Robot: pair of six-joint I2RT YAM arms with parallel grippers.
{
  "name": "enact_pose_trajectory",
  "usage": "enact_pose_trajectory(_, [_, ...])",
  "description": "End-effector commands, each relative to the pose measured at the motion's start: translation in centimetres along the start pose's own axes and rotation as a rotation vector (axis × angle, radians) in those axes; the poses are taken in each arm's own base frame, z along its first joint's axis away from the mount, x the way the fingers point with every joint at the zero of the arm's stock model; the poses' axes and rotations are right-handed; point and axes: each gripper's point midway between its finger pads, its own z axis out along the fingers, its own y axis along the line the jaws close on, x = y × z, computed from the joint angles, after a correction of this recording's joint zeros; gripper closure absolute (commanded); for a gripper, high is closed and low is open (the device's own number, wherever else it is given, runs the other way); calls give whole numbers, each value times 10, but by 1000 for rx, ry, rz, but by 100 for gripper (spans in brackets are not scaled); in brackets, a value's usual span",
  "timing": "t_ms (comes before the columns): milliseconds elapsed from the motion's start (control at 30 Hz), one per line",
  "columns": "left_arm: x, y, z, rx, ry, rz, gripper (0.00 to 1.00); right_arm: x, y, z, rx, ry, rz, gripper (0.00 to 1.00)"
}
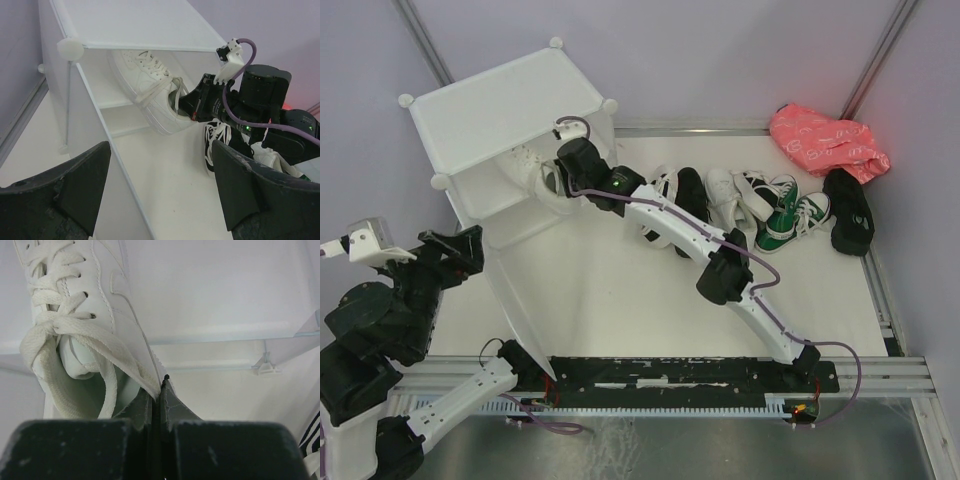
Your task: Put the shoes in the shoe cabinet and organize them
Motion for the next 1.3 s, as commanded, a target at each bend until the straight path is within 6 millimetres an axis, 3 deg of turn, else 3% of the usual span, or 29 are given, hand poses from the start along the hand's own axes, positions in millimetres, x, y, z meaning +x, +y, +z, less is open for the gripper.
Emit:
enact_pose_trajectory(0, [-16, -1, -5, 15, -32, -21, 13, -118, -1, -32, -41, -334, 181, 100])
enact_pose_trajectory(133, [-18, 0, -7, 14, -33, -21, 13, -115, -9, -24, -29, -331, 194, 100])
enact_pose_trajectory(300, [-14, 1, -7, 9, -23, -20, 13, -104, -7, -9, -57, -308, 218, 89])
enact_pose_trajectory(367, [-14, 2, -7, 9, -21, -20, 14, -105, -5, -8, -67, -317, 234, 76])
enact_pose_trajectory(500, [-16, 3, -9, 8, -23, -27, 14, -112, -3, -9, -75, -342, 240, 63])
enact_pose_trajectory(533, [-16, 4, -10, 7, -25, -29, 14, -113, -3, -10, -80, -344, 238, 57])
enact_pose_trajectory(567, [-16, 4, -10, 7, -25, -30, 14, -114, -1, -11, -88, -346, 233, 43])
enact_pose_trajectory(733, [-15, 4, -10, 5, -24, -32, 14, -119, 6, -21, -141, -345, 211, 2])
enact_pose_trajectory(933, [-13, 6, -11, 2, -21, -29, 14, -123, 14, -43, -206, -334, 153, 1])
enact_pose_trajectory(1100, [-12, 11, -11, -11, -27, -31, 14, -105, 13, -57, -235, -271, 77, 1])
enact_pose_trajectory(1267, [-8, 9, -9, -15, -17, -26, 12, -74, 13, -47, -255, -210, -25, 1])
